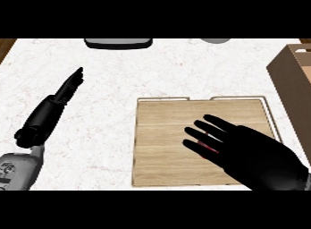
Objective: Pick the can from the tray and place it in the cardboard box
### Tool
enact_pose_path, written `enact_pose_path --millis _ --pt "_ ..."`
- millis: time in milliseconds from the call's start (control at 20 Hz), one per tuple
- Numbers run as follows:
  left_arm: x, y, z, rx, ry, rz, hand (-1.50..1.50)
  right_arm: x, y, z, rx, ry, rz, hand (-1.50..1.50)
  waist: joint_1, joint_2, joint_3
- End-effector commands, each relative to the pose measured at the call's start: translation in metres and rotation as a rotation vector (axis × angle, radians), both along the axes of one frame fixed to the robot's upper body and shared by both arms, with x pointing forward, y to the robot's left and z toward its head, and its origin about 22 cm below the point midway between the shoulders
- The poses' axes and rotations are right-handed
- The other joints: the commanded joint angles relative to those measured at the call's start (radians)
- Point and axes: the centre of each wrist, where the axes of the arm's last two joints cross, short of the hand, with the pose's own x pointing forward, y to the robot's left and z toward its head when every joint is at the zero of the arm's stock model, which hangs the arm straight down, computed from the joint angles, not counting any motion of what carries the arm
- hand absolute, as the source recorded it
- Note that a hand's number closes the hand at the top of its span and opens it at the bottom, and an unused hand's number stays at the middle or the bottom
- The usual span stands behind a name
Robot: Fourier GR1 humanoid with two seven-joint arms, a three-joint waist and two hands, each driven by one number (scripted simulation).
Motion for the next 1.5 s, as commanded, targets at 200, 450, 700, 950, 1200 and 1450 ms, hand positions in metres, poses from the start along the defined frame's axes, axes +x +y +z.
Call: enact_pose_path --millis 200,450,700,950,1200,1450 --pt "-0.005 0.014 0.011 0.000 0.003 -0.002 0.00 0.035 -0.020 -0.018 -0.032 -0.005 -0.022 -1.50 0.004 0.000 0.000" --pt "0.002 -0.004 0.001 0.006 0.008 0.001 0.00 0.024 -0.013 -0.050 -0.022 0.045 0.021 -1.50 -0.001 0.001 0.000" --pt "0.001 0.005 -0.005 0.000 0.002 0.001 0.00 0.027 -0.011 -0.042 -0.050 0.027 -0.005 -1.50 -0.002 0.000 0.000" --pt "0.003 0.017 0.007 0.004 -0.011 -0.014 0.00 0.053 0.005 -0.065 -0.059 0.003 -0.067 -1.50 0.005 0.001 0.000" --pt "-0.012 0.002 0.004 0.018 0.000 0.005 0.00 0.045 -0.005 -0.068 -0.038 0.030 -0.048 -1.50 0.001 -0.001 0.000" --pt "-0.005 0.010 0.003 0.003 -0.002 -0.003 0.00 0.048 0.009 -0.090 -0.053 0.020 0.062 1.50 0.002 0.000 0.000"
